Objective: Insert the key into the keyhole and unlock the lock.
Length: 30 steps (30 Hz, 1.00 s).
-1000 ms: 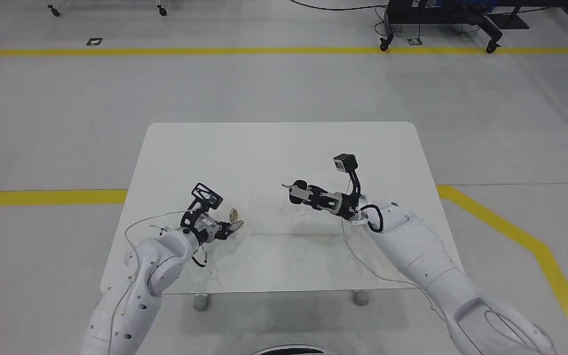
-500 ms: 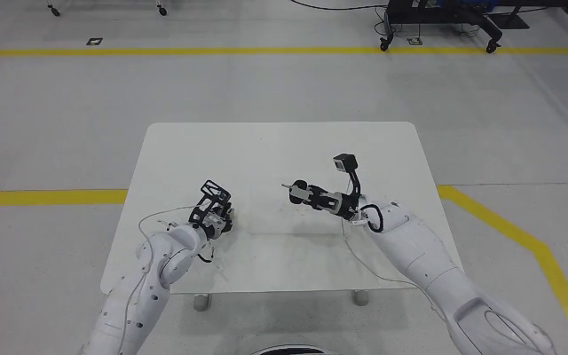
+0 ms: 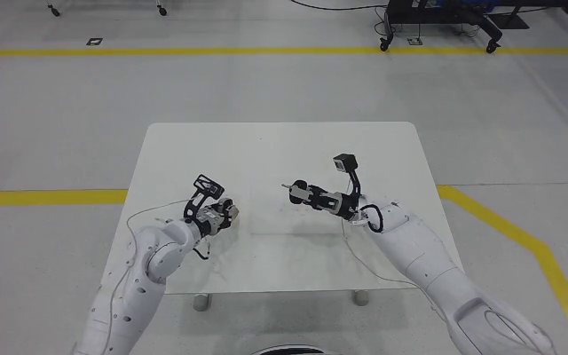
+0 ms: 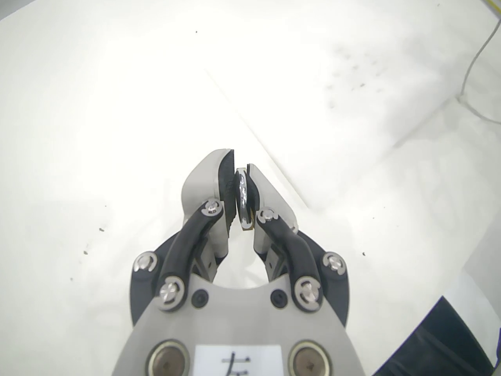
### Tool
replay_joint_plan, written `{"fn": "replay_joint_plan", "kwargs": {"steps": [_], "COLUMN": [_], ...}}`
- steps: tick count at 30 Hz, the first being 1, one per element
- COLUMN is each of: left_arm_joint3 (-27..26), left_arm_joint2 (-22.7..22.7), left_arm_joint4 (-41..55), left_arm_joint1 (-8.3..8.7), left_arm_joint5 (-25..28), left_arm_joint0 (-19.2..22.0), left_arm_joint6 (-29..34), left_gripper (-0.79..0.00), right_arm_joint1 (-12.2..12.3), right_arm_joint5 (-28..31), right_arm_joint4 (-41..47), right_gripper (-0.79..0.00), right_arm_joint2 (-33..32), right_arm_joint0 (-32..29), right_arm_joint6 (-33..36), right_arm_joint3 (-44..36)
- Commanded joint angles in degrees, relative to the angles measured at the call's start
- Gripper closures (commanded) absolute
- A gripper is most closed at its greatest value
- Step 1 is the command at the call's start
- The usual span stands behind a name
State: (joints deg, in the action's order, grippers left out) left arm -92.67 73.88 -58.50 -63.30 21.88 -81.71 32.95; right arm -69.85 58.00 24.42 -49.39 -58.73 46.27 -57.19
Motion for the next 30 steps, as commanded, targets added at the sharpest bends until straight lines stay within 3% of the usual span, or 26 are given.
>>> {"fn": "replay_joint_plan", "kwargs": {"steps": [1,4,10,17,20,24,27,30], "left_arm_joint3": [0.5,1.7,5.5,8.1,8.1,7.0,5.9,4.9], "left_arm_joint2": [-0.9,-3.3,-5.8,-7.6,-7.3,-6.5,-5.7,-4.9], "left_arm_joint4": [-1.0,-3.9,-5.0,-6.6,-6.6,-7.1,-6.9,-6.4], "left_arm_joint1": [-0.06,-0.23,-0.84,-1.11,-0.99,-0.66,-0.4,-0.2], "left_arm_joint5": [0.9,2.8,1.0,1.0,1.3,2.0,2.3,2.7], "left_arm_joint0": [1.1,3.1,6.6,7.7,7.5,6.5,5.6,4.9], "left_arm_joint6": [0.0,0.0,-0.6,-1.0,-1.0,-0.1,0.4,0.6], "left_gripper": [0.0,0.0,0.0,-0.003,-0.126,-0.231,-0.296,-0.289], "right_arm_joint1": [0.0,0.0,0.0,0.0,0.0,0.0,0.0,0.0], "right_arm_joint5": [0.0,0.0,0.0,0.0,0.0,0.0,0.0,0.0], "right_arm_joint4": [0.0,0.0,0.0,0.0,0.0,0.0,0.0,0.0], "right_gripper": [0.0,0.0,0.0,0.0,0.0,0.0,0.0,0.0], "right_arm_joint2": [0.0,0.0,0.0,0.0,0.0,0.0,0.0,0.0], "right_arm_joint0": [0.0,0.0,0.0,0.0,0.0,0.0,0.0,0.0], "right_arm_joint6": [0.0,0.0,0.0,0.0,0.0,0.0,0.0,0.0], "right_arm_joint3": [0.0,0.0,0.0,0.0,0.0,0.0,0.0,0.0]}}
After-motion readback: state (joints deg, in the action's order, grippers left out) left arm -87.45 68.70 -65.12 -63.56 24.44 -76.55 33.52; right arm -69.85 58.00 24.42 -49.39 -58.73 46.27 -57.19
